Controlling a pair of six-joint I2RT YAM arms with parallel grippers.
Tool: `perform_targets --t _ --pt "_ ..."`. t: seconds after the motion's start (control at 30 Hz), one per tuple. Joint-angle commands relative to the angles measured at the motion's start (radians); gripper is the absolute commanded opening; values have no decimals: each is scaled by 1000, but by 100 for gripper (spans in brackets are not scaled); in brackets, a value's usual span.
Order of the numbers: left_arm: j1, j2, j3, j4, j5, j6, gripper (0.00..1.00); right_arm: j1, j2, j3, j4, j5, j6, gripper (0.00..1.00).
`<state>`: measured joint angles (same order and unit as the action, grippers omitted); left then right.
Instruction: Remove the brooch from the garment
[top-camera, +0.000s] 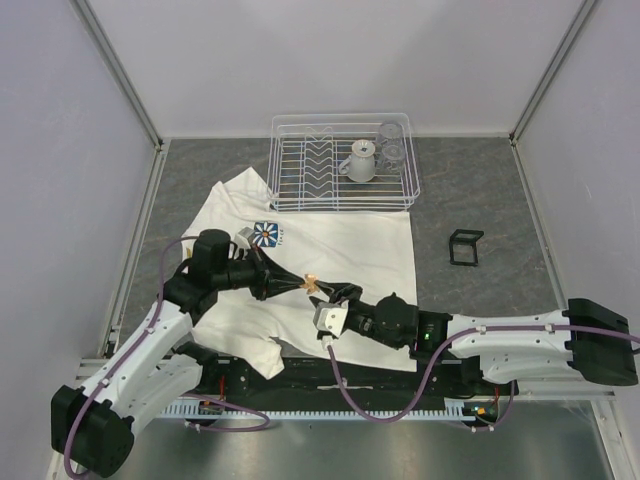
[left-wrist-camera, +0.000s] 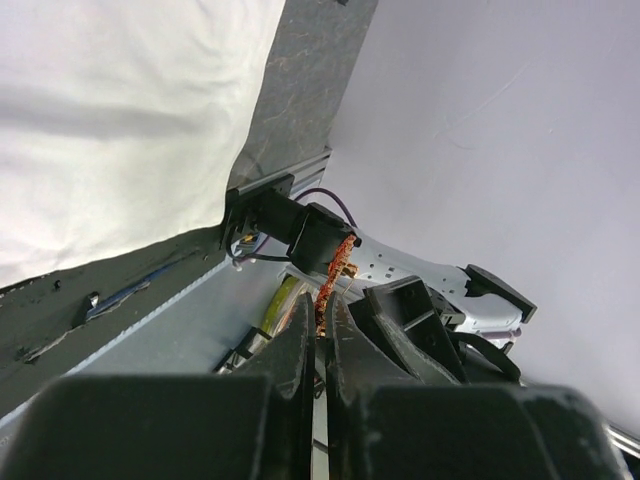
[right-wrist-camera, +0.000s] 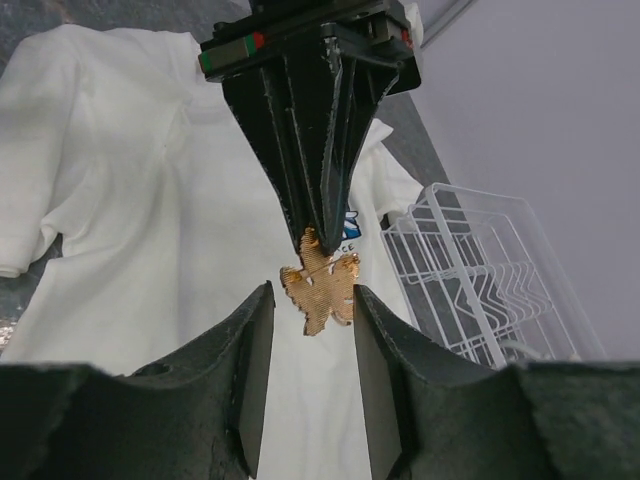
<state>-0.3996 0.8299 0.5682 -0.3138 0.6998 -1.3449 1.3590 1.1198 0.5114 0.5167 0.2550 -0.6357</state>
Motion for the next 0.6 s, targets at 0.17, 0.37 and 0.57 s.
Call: perform_targets --t 0.17,0.37,0.57 --pt "11 -18 32 -18 52 -94 2 18 40 68 23 69 -97 36" --pt "16 -21 16 -13 61 -105 2 22 29 55 12 87 -113 41" --pt "16 -34 5 2 70 -134 2 31 67 56 37 101 -153 34"
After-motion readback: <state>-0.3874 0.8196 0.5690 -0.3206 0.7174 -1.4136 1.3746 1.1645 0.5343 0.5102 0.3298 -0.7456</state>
